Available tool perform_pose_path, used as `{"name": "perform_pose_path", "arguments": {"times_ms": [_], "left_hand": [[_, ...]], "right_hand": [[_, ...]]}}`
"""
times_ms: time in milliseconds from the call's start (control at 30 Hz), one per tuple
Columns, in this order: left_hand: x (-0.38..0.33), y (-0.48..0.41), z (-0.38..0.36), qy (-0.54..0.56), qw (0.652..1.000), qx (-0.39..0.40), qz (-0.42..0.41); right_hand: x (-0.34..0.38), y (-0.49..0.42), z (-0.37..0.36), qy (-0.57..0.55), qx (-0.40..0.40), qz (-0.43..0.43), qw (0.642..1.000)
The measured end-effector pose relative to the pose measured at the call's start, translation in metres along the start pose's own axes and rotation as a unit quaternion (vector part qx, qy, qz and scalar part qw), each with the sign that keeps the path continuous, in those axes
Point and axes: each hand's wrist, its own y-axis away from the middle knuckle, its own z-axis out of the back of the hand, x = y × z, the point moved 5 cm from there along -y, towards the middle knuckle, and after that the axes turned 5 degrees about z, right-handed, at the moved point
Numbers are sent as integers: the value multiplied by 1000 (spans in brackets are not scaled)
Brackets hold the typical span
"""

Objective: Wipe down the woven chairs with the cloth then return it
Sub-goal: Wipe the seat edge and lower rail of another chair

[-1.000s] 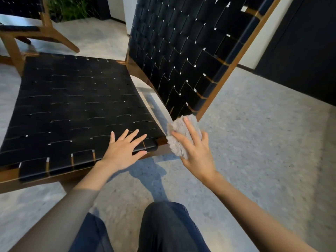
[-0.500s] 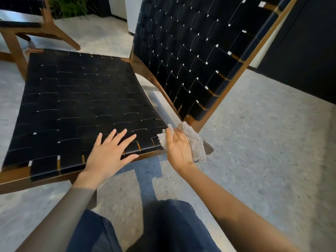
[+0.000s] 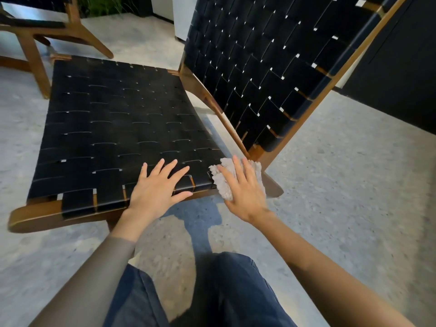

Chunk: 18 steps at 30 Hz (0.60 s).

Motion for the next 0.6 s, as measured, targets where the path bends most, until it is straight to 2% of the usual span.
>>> {"name": "perform_pose_path", "arguments": {"times_ms": [67,200,367,433,500,600], "left_hand": [[0,0,-2,-9,1000,0,1],[0,-1,-3,-16,1000,-3,6],[-1,0,-2,-4,1000,-7,5],[-1,1,-2,0,1000,-4,6],[-1,1,-3,1,1000,-2,15],[-9,-3,-2,19,999,15,41]], "right_hand": [[8,1,-8,-32,-15,-47,998],[19,-1,-3,-171,-85,-117,975],[28,3,19,-227,-48,-11,973],[19,14,29,-245,-56,-3,968],[1,35,37,-256,-107,-34,960],[-28,72,38,-274,-191,-149,931]]}}
